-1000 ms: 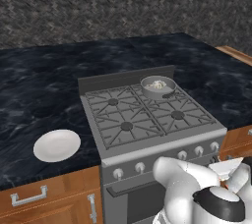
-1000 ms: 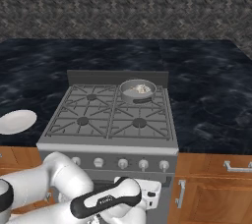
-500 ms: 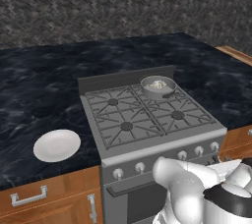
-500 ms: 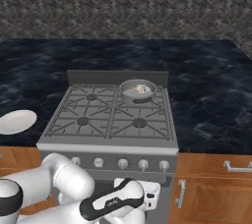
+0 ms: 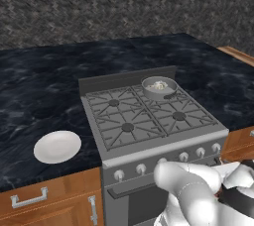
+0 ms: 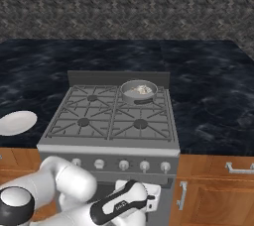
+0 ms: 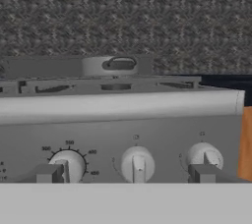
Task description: Retrieve the frozen meat and place it in the pot on a burner. Then turn the burner on.
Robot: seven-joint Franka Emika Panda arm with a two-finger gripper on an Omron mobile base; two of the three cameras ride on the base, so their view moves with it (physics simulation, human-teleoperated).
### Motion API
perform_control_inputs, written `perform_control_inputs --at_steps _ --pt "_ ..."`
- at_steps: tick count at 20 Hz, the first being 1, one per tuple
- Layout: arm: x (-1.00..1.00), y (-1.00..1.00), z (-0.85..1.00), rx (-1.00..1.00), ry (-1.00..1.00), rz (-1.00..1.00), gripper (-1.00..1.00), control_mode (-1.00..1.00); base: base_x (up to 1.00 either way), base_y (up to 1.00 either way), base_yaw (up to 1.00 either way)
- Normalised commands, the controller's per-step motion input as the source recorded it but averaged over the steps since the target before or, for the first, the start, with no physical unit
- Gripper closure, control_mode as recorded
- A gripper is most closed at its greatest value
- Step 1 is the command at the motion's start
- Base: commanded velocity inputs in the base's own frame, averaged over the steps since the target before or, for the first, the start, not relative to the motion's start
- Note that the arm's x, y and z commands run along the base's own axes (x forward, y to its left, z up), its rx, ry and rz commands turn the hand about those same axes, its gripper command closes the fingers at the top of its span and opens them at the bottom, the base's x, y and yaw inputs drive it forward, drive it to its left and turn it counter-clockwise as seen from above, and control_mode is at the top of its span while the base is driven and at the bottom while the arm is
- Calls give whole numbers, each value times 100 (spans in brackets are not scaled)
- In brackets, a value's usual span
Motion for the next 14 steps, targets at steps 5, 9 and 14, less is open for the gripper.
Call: perform_control_inputs --at_steps 5,9,14 --pt "20 0 -15 -1 0 0 -100 -100 0 0 0" --pt "30 0 -21 -1 0 0 -100 -100 0 0 0" --pt "33 0 -18 -1 -6 0 -100 -100 0 0 0"
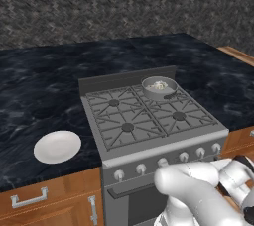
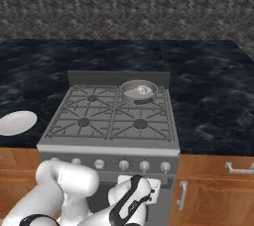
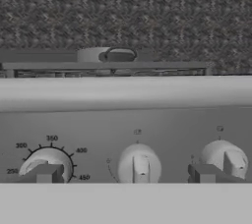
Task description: Retrieve the frozen meat and place it in the pot on a burner. Then turn the burner on.
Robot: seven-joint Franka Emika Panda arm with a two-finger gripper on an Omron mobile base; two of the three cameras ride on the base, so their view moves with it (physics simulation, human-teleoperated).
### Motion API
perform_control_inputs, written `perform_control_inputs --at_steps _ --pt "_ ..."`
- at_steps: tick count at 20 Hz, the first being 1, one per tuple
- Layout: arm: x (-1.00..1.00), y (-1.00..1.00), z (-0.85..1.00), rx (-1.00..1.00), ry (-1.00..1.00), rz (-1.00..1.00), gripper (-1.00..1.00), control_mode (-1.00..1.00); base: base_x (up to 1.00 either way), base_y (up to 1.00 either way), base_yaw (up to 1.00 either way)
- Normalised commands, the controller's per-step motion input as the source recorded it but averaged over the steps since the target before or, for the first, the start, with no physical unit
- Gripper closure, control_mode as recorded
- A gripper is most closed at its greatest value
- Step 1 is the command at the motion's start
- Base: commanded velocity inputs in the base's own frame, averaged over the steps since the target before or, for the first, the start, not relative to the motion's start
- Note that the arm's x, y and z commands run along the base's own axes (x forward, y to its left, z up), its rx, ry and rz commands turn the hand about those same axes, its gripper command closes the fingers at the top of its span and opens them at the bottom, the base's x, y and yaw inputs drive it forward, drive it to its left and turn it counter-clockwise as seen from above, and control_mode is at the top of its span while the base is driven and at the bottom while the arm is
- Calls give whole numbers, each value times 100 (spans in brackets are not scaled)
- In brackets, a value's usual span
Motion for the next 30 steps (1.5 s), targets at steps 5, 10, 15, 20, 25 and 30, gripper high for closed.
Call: perform_control_inputs --at_steps 5,10,15,20,25,30 --pt "11 0 -5 0 -5 0 -100 -100 0 0 0" --pt "0 0 0 0 0 0 -100 -100 0 0 0" --pt "5 -20 0 0 0 0 -100 -100 0 0 0" --pt "6 -17 0 0 0 0 -100 -100 0 0 0" --pt "0 0 -2 0 -2 0 -100 -100 0 0 0" --pt "0 3 -27 0 -13 -2 -100 -100 0 0 0"
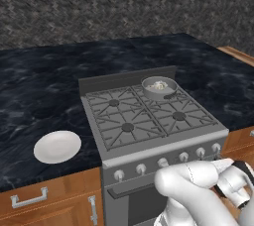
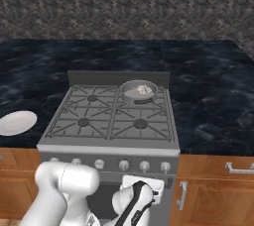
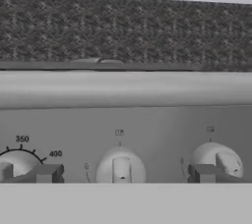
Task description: Retrieve the frozen meat and place it in the pot on a burner. Then turn the burner on.
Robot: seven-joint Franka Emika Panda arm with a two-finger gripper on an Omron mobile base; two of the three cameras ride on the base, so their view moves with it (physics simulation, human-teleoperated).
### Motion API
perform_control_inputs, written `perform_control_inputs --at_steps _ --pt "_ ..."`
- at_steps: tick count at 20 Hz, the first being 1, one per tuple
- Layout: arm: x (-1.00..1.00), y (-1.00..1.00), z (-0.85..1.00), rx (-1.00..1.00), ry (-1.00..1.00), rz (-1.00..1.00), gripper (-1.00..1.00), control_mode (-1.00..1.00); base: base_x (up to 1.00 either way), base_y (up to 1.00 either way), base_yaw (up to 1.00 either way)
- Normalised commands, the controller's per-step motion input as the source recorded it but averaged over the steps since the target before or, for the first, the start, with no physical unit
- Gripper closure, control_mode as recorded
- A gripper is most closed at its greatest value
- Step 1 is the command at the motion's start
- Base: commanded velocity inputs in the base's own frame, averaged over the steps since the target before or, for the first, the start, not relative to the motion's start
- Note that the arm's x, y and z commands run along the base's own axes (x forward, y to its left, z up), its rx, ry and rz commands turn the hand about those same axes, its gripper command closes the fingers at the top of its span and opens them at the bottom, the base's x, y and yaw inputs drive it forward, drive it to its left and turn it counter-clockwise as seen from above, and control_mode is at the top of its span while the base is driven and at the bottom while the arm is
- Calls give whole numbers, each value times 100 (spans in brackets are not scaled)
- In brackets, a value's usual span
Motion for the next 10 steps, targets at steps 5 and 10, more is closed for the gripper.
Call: perform_control_inputs --at_steps 5,10 --pt "0 0 -29 0 -3 -1 -100 -100 0 0 0" --pt "7 0 -3 0 4 0 -100 -100 0 0 0"
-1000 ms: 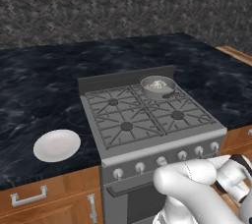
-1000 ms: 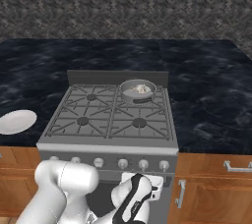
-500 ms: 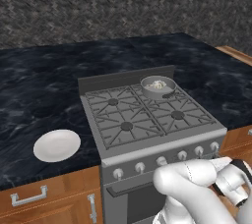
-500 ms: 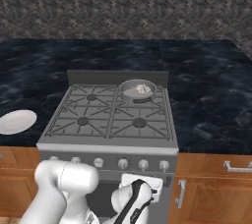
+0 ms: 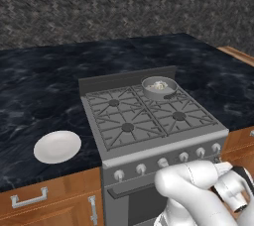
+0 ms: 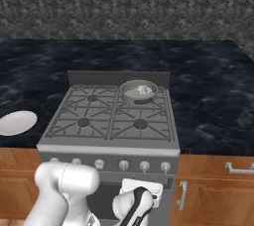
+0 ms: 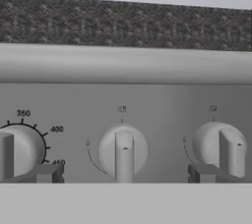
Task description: Retrieve the frozen meat and place it in the pot on a burner. Then turn the burner on.
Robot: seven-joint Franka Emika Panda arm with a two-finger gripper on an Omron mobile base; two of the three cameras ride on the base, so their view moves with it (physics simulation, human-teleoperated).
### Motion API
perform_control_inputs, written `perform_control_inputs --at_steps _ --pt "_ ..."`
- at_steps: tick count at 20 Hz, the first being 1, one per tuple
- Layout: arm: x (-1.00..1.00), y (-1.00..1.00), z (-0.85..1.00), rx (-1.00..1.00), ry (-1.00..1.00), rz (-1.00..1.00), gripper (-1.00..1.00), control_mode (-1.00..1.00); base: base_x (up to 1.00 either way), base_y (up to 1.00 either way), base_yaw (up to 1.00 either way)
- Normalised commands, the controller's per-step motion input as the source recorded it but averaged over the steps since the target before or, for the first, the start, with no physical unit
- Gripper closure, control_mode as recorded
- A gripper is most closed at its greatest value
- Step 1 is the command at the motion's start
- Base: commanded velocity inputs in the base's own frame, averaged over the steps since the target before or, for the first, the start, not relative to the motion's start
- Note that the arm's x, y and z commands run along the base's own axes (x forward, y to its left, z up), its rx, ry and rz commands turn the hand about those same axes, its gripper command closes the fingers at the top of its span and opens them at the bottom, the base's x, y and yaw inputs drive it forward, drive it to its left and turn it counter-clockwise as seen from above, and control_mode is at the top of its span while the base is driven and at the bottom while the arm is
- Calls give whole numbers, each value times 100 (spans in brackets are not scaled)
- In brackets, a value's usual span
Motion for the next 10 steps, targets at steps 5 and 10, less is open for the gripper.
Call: perform_control_inputs --at_steps 5,10 --pt "24 0 0 0 3 0 -100 -100 0 0 0" --pt "10 0 0 0 0 0 -100 -100 0 0 0"
